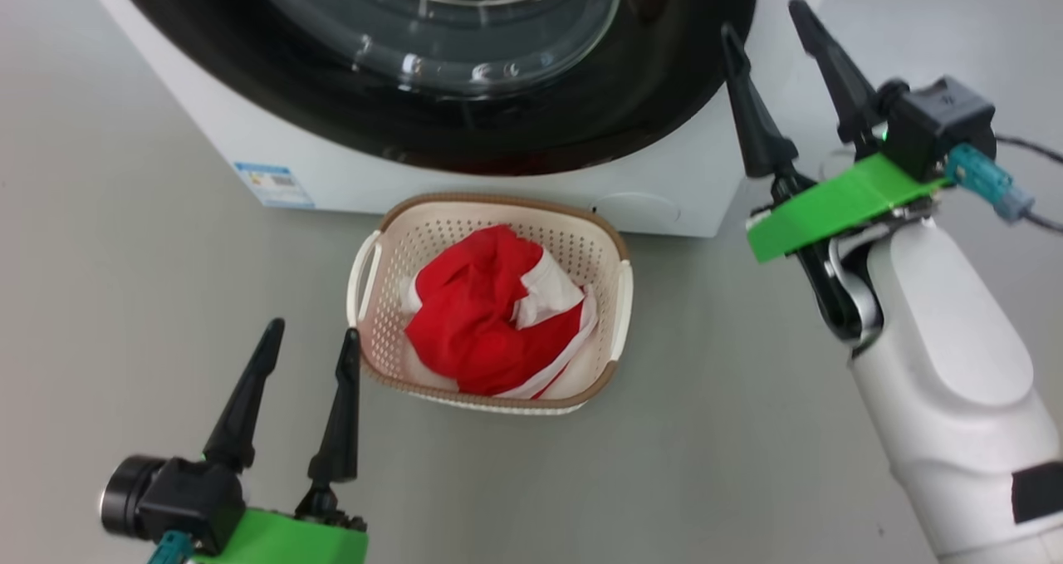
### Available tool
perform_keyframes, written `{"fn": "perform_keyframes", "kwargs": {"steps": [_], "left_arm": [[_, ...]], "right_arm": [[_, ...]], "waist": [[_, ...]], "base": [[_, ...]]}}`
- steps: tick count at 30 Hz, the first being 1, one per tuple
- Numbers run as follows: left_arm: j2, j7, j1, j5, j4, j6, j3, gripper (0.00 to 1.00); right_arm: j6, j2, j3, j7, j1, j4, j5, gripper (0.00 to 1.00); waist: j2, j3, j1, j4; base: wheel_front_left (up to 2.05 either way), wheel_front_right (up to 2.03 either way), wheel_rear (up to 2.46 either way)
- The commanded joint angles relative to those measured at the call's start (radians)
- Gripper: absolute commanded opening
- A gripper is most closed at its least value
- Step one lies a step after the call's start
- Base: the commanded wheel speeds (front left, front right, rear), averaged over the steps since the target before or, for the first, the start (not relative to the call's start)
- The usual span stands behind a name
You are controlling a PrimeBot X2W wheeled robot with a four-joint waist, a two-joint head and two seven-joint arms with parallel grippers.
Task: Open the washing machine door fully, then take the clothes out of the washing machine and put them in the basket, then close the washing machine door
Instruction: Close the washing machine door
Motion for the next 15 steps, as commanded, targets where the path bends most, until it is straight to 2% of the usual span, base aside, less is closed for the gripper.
{"fn": "perform_keyframes", "kwargs": {"steps": [1,15], "left_arm": [[0.008,-0.012,0.012,-0.001,-0.025,0.007,0.043,1.00],[0.008,-0.012,0.076,-0.010,-0.037,0.020,0.083,1.00]], "right_arm": [[-0.004,0.021,0.006,-0.002,0.027,-0.035,0.001,1.00],[-0.004,0.023,-0.039,-0.002,0.242,-0.099,-0.032,1.00]], "waist": [[0.0000,-0.040,0.0000,-0.038],[0.0000,-0.149,0.0000,-0.132]], "base": [[0.00,0.00,0.00],[0.00,0.00,0.00]]}}
